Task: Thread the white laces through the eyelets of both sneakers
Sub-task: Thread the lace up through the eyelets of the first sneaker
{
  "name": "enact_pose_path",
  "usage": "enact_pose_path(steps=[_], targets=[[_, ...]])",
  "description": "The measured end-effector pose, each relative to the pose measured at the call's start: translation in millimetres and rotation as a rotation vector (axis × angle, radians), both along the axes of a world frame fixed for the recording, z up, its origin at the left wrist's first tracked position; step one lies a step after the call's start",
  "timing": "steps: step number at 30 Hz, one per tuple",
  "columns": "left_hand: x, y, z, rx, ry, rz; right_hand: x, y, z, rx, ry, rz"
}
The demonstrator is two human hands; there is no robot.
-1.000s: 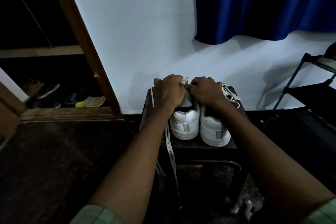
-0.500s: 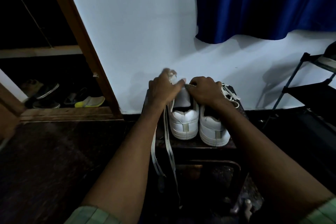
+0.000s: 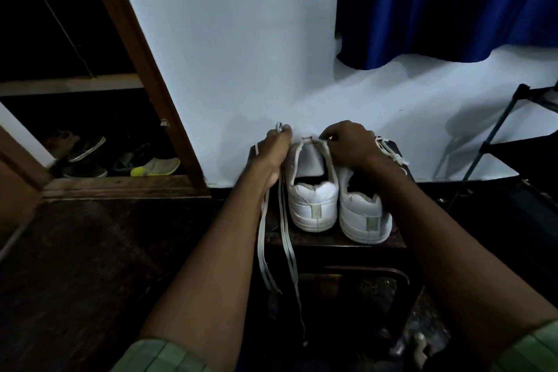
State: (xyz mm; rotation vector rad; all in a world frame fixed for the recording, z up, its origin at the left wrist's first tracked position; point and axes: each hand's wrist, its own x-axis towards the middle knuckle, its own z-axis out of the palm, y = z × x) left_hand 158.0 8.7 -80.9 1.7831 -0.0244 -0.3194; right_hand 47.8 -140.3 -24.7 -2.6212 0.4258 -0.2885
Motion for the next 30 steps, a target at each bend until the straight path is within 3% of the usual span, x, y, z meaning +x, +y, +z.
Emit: enact_pose_path(steps=[3, 7, 10, 13, 15, 17, 21, 24, 27, 30], targets=[[-8.6, -1.7, 6.1, -0.040, 0.016, -0.006, 2.8, 5.7, -8.3, -0.140, -0.038, -0.013], [-39.1, 2.1, 36.8, 0.223, -0.289, 0.009, 4.2, 1.8, -11.1, -0.050, -0.135, -0.026], [-50.6, 1.3, 39.4, 0.289, -0.438, -0.046, -2.2, 1.0, -7.6, 0.114, -0.294, -0.047], [-60.4, -2.1, 38.0, 0.324, -0.507, -0.131, -12.5, -1.6, 8.2, 0.585, -0.466, 0.093], [-64.3, -5.6, 37.4, 0.336, -0.553, -0.168, -14.9, -1.1, 15.0, 0.851, -0.452, 0.152], [-67.7, -7.9, 38.0, 0.392, -0.607, -0.194, -12.4, 2.4, 14.2, 0.891, -0.447, 0.122], [-68.3, -6.1, 38.1, 0.382, -0.553, -0.170, -6.1, 4.3, 8.6, 0.871, -0.476, -0.009], [-66.8, -7.2, 35.5, 0.347, -0.527, -0.134, -3.2, -1.0, 7.4, 0.663, -0.503, -0.056], [-66.9, -5.7, 35.6, 0.282, -0.495, -0.060, -7.8, -3.9, 9.6, 0.255, -0.307, 0.033], [-64.4, -2.1, 33.9, 0.177, -0.426, -0.008, -13.5, 0.6, 17.3, 0.162, -0.084, 0.137]])
